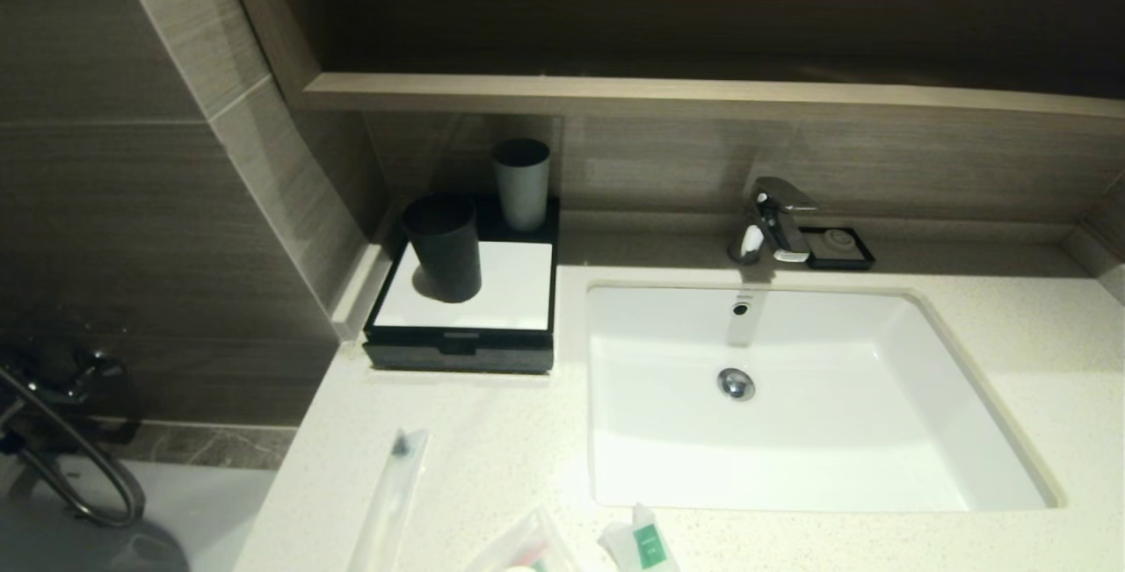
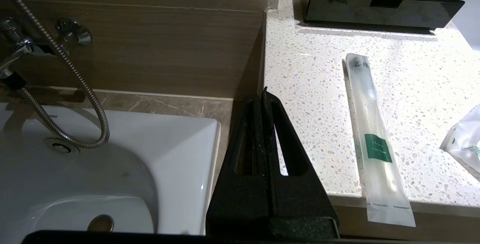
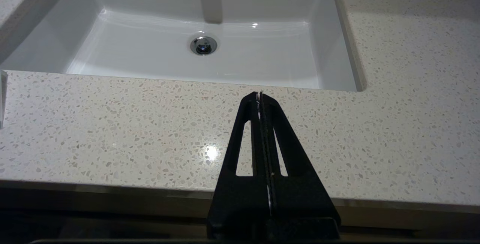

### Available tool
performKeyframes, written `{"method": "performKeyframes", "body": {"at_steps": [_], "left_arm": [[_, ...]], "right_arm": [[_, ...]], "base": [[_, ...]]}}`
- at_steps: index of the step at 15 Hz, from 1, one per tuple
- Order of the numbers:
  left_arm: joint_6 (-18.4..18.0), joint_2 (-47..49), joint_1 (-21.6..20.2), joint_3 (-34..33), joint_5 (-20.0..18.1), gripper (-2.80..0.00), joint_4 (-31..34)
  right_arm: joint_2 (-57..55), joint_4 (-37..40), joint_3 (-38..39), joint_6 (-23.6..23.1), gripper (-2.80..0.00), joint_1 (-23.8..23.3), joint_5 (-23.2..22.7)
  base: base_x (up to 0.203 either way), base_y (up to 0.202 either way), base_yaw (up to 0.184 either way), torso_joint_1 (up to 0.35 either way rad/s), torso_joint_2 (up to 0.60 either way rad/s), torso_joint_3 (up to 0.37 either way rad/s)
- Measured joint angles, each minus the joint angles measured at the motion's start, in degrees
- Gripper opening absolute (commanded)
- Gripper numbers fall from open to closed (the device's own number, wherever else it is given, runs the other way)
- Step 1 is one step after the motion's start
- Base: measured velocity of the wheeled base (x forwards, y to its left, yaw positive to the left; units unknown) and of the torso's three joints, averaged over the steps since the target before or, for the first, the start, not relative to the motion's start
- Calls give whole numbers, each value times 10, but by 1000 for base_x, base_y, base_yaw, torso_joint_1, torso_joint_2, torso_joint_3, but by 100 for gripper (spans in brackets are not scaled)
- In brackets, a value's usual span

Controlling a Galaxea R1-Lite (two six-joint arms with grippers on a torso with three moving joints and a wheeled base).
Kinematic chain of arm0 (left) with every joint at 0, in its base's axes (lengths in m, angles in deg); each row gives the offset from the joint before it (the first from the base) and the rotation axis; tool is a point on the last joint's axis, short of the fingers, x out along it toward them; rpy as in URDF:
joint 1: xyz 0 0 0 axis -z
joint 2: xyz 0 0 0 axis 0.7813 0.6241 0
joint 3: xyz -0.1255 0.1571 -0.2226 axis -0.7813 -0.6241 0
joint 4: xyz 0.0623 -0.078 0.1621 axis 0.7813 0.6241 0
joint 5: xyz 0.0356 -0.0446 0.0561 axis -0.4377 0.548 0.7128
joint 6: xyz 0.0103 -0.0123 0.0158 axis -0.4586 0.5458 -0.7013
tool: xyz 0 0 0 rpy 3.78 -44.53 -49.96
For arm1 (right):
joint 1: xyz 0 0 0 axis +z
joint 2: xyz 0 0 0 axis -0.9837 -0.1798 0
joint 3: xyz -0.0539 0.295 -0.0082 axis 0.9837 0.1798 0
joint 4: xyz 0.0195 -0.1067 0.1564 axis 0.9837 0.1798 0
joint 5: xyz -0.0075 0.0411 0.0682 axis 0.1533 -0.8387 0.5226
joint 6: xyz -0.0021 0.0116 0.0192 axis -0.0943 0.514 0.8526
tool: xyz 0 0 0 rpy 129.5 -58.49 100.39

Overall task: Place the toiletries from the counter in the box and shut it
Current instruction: Pick up the cup

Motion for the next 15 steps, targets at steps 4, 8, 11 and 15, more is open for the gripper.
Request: {"method": "performKeyframes", "body": {"at_steps": [4,8,11,15], "left_arm": [[0,0,0,0,0,-280,0],[0,0,0,0,0,-280,0],[0,0,0,0,0,-280,0],[0,0,0,0,0,-280,0]], "right_arm": [[0,0,0,0,-280,0,0],[0,0,0,0,-280,0,0],[0,0,0,0,-280,0,0],[0,0,0,0,-280,0,0]], "base": [[0,0,0,0,0,0],[0,0,0,0,0,0],[0,0,0,0,0,0],[0,0,0,0,0,0]]}}
